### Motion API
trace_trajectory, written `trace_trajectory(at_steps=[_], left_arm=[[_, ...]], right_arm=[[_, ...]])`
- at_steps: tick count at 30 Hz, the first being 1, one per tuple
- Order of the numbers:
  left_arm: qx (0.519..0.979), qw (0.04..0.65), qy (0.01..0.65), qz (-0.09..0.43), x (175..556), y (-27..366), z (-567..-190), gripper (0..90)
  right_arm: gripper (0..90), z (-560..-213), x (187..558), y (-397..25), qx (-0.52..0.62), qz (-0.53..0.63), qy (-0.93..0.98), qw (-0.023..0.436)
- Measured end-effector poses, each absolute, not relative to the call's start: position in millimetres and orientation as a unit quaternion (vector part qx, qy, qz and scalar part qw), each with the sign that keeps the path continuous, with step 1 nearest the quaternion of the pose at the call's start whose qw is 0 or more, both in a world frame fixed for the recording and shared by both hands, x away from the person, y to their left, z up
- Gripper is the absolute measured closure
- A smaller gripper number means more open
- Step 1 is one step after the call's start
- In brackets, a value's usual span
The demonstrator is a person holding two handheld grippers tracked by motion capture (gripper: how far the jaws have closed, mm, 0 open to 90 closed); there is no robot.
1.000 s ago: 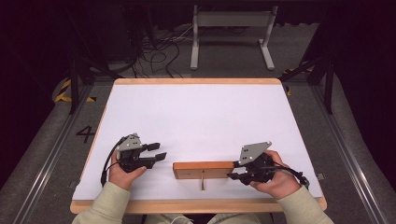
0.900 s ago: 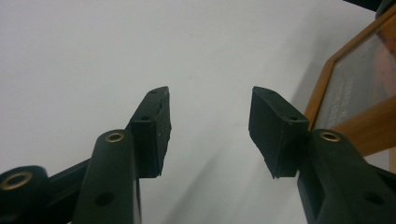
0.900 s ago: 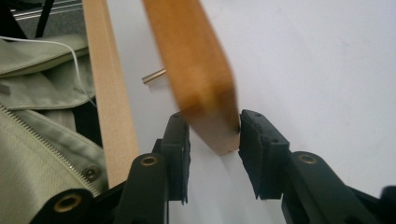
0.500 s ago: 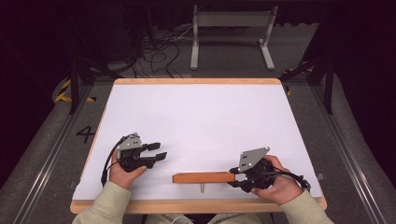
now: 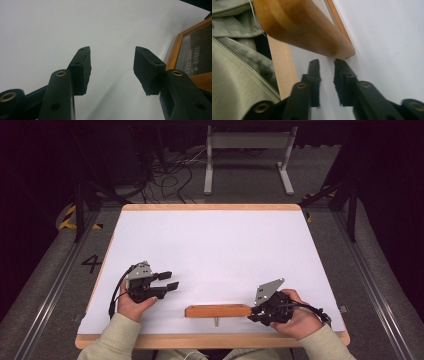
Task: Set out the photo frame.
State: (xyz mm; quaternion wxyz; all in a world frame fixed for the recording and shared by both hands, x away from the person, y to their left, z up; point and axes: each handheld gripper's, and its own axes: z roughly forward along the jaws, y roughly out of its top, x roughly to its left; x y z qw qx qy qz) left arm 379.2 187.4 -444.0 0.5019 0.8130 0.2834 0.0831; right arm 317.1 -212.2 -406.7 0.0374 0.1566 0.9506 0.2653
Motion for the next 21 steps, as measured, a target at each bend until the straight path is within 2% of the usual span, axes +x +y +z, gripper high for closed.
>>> trace_trajectory(at_steps=[5,21], left_arm=[[0.813,0.501,0.282,0.084,380,188,-444,48.6],[0.812,0.499,0.288,0.088,380,189,-444,47.3]], right_arm=[[87.7,-410,317,-210,0.149,0.262,0.953,0.029],[90.0,-424,322,-202,0.149,0.278,0.949,0.018]])
